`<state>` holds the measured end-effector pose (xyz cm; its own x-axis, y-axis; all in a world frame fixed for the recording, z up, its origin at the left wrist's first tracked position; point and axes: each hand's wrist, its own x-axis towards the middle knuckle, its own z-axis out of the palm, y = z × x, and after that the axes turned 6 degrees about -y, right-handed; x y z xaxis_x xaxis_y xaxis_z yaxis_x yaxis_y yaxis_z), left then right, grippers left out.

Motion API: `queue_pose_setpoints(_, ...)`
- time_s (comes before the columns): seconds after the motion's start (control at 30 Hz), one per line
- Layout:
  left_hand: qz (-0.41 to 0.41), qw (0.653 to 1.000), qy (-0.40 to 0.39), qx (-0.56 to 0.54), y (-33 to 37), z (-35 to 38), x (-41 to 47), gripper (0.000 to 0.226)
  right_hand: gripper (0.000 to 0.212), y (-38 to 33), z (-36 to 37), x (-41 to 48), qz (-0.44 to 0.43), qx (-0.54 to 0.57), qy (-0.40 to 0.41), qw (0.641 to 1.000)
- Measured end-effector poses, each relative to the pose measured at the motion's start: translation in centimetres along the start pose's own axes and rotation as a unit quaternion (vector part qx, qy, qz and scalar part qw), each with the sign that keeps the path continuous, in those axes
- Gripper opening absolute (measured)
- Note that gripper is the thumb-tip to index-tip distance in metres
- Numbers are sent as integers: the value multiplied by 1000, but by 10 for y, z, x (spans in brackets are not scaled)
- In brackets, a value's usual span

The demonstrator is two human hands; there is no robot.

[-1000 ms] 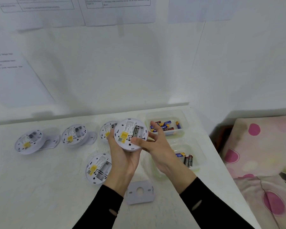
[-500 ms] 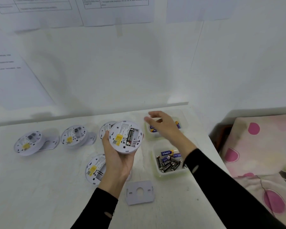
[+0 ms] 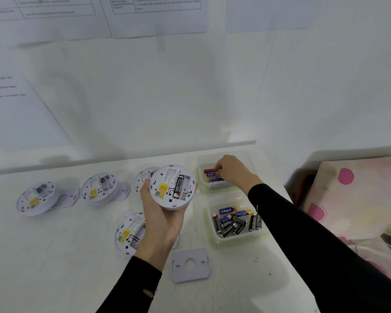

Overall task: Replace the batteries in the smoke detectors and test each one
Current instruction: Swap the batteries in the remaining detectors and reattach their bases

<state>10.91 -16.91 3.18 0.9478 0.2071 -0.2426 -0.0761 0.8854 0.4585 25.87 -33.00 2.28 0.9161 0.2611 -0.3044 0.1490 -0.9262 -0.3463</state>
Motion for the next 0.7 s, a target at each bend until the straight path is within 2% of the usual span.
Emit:
queue_pose_setpoints(0.23,0,1000,-27,11,-1,2,1,46,14,9,5,6,12,29,22,999)
queue_pose_setpoints(0.33,2,999,-36,13,1,5,-1,40,12,9,2,-2,-13,123,83,989)
queue_pose_setpoints(0.37,1,999,-37,10,1,6,-2,39,12,5,0,-8,-29,192,123,973)
queue_pose_setpoints(0.43,-3,999,-38,3,2,8,-2,40,11,-9,-8,-29,-70,344,214,912)
queue_pose_setpoints(0.5,-9,999,-41,-4,2,9,-1,43,14,-28,-14,-54,-127,459,236,847)
queue_pose_setpoints(0.53,-10,999,-45,-3,1,11,0,46,16,-36,-15,-66,-156,487,224,830)
queue_pose_setpoints(0.63,-10,999,-51,0,0,12,3,47,23,-51,-8,-95,-218,458,195,840)
queue_pose_setpoints(0.7,-7,998,-54,5,0,15,2,44,22,-54,1,-105,-224,440,191,848)
